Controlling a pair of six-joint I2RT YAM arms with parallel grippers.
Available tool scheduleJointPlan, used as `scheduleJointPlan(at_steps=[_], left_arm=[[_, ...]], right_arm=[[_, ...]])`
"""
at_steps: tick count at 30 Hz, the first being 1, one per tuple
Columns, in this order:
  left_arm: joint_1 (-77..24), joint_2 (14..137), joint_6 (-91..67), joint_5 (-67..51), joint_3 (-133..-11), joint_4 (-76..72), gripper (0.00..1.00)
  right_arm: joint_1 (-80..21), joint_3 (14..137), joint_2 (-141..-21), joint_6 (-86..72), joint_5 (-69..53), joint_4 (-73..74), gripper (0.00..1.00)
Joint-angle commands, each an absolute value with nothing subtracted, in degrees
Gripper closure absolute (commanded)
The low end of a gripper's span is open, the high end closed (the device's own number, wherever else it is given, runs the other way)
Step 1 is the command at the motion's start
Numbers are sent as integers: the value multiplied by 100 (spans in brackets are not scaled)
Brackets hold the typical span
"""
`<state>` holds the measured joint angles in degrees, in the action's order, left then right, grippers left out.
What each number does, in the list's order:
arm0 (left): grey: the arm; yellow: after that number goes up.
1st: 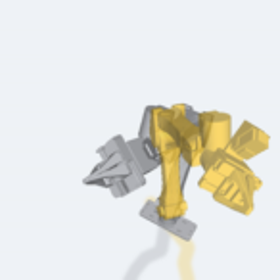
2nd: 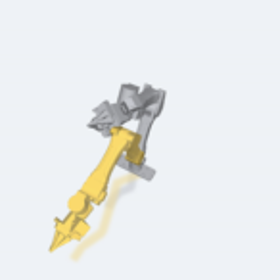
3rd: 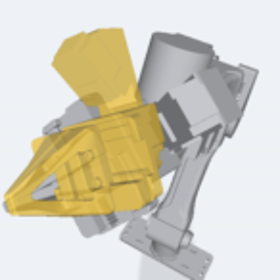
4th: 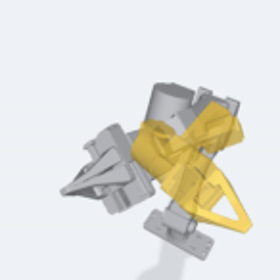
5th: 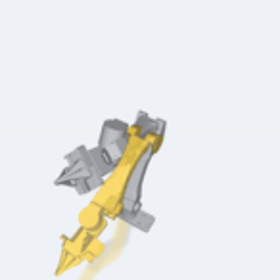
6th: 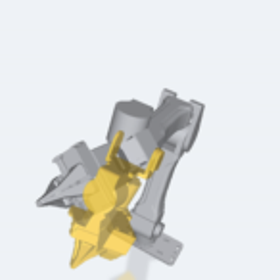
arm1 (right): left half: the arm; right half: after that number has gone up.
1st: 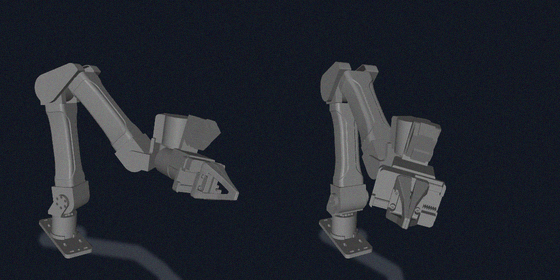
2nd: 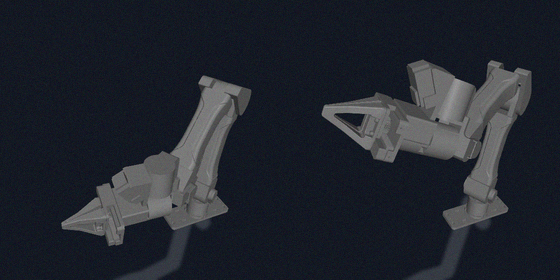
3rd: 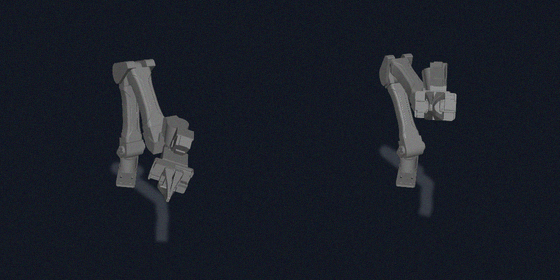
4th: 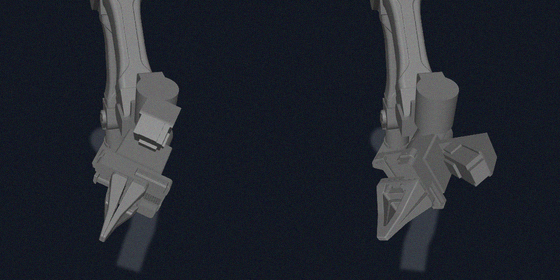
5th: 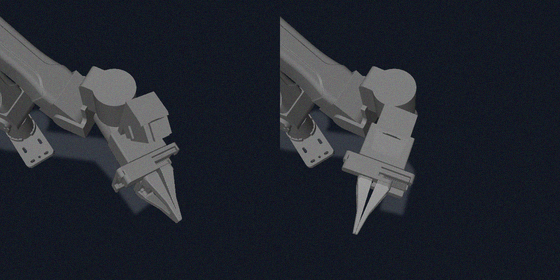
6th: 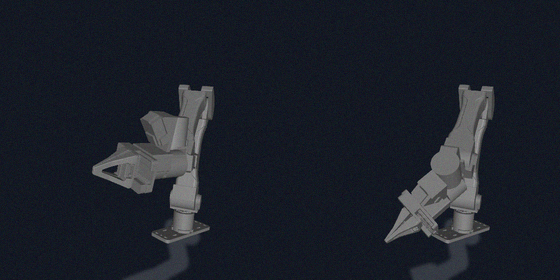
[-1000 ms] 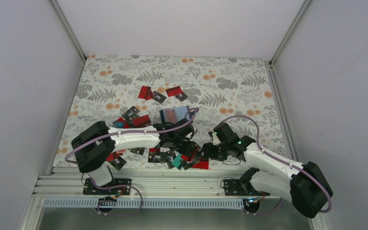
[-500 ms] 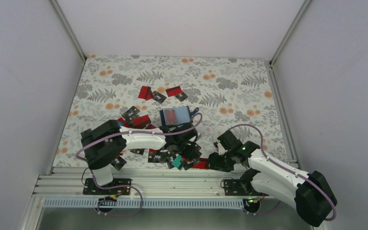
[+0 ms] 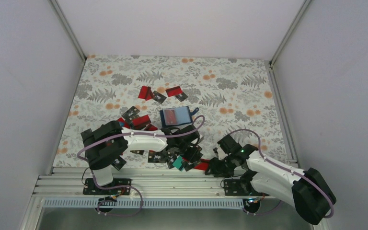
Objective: Put the credit cards into the card holder
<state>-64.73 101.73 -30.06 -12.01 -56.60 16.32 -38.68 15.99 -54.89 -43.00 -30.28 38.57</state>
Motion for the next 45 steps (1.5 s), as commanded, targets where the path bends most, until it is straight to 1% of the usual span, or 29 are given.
scheduleJointPlan(at_steps=[1,4,5,13,16,24,36,45], left_arm=[[-6523,10409,-3057,-1222,-5644,1769,46],[-6524,10419,-3077,-1223,-5633,1710,47],[-6522,10420,-3081,-1222,-5634,1713,47],[-6523,10373,-3076,-1283,-5634,1682,48],[-6531,10367,-3076,-1308,-5597,1649,48],[-6522,10374,-3074,-1368,-5519,1580,49],[-6523,10449,-3077,-1442,-5524,1514,51],[-6514,10474,-3076,-1480,-5550,1520,51]], right_arm=[[-3920,1475,-5316,-4344,-3315,4131,47],[-3920,1191,-5316,-4830,-3927,3428,47],[-3920,1172,-5345,-4925,-3968,3270,48],[-3920,1173,-5491,-5661,-3808,2603,49],[-3914,1075,-5490,-5877,-3720,2421,51],[-3886,897,-5250,-6269,-3525,2153,66],[-3855,1038,-4885,-6245,-3399,2315,76],[-3833,1140,-4799,-6229,-3258,2355,89]])
